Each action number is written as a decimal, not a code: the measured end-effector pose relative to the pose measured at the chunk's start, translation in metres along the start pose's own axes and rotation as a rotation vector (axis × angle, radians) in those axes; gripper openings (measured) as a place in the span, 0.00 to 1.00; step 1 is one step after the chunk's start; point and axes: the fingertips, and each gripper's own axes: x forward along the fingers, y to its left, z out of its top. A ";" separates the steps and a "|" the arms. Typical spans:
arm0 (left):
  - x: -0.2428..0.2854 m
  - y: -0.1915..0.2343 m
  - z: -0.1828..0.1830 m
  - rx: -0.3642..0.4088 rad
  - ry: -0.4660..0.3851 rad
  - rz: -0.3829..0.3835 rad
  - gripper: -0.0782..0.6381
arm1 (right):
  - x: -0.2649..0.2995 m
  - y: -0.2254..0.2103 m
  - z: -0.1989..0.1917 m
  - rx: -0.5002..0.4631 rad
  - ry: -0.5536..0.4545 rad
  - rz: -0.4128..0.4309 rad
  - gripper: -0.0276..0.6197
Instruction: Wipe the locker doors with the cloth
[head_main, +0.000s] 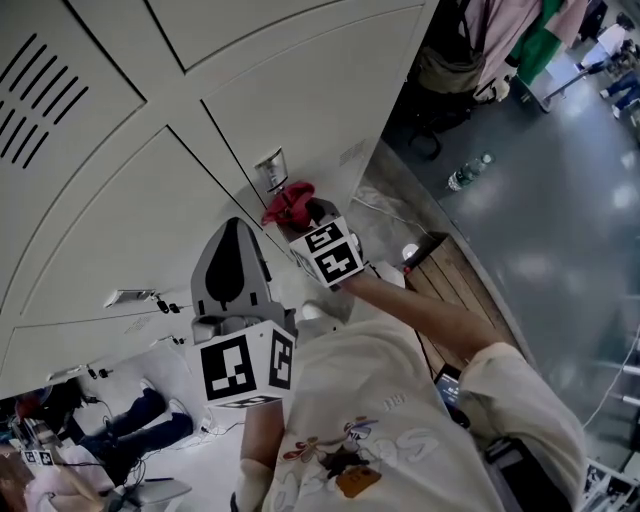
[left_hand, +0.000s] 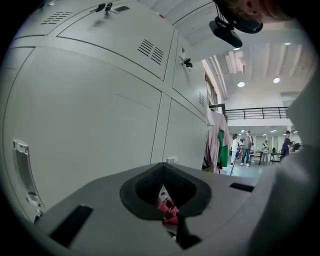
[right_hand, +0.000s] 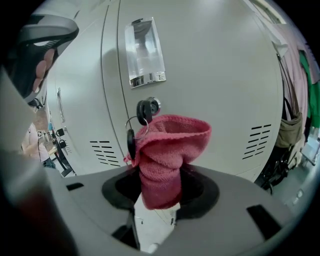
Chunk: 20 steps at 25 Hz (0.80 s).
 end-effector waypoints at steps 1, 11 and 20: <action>0.000 0.000 0.001 0.000 -0.001 0.001 0.12 | 0.000 0.000 0.001 -0.001 0.002 0.000 0.32; -0.002 0.005 0.000 -0.006 -0.006 0.013 0.12 | -0.009 -0.031 0.007 -0.036 0.017 -0.079 0.32; 0.003 -0.003 0.001 -0.004 -0.009 -0.013 0.12 | -0.025 -0.061 0.024 -0.036 0.009 -0.106 0.32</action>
